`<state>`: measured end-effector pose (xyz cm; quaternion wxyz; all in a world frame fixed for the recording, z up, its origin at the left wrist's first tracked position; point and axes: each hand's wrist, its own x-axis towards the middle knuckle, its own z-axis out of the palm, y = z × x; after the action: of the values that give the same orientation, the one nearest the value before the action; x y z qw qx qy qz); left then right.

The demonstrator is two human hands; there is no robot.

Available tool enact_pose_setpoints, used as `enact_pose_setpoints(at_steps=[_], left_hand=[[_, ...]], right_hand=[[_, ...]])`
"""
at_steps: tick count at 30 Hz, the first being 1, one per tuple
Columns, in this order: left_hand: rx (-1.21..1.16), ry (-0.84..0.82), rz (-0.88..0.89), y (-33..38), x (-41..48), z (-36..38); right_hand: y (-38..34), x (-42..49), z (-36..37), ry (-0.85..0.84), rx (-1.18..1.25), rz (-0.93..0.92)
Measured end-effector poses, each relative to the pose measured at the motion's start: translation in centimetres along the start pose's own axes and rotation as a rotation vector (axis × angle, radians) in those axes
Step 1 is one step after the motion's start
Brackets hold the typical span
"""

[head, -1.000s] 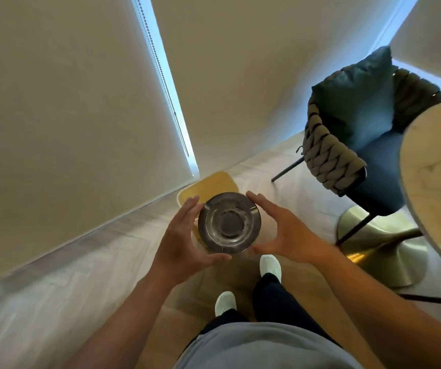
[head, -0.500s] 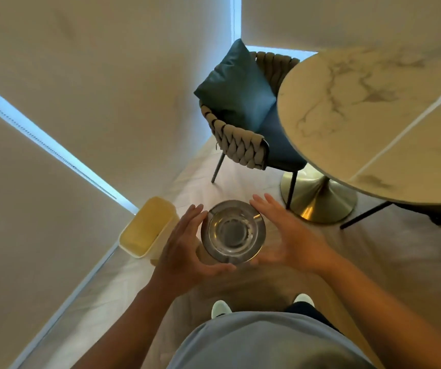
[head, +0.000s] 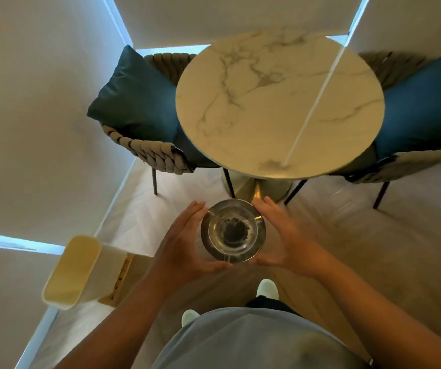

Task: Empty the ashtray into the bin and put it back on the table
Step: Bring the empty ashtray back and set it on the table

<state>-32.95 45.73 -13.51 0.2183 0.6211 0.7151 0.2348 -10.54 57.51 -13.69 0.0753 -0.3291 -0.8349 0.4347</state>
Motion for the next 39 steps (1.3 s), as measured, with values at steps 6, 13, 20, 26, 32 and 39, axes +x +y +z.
enact_pose_setpoints(at_steps=[6,13,20,26,32,39], left_hand=[[-0.021,-0.03,0.063,4.1,4.6,3.2],[-0.068,0.008,0.169,7.8,9.0,4.8],[-0.073,-0.062,0.168,7.1,12.7,5.5],[-0.07,-0.105,0.191,5.6,17.3,5.0],[-0.069,-0.11,0.213,4.1,22.4,3.6],[-0.057,-0.157,0.207,2.4,27.6,3.1]], right_hand=[[3.8,-1.7,-5.5,0.022,-0.02,0.058],[6.7,-2.1,-9.1,0.051,-0.022,0.111],[7.5,-0.6,-11.0,0.086,0.022,0.156],[8.7,2.6,-12.6,0.114,-0.011,0.188],[9.5,7.3,-14.3,0.143,-0.018,0.222],[10.8,11.5,-15.5,0.177,0.032,0.245]])
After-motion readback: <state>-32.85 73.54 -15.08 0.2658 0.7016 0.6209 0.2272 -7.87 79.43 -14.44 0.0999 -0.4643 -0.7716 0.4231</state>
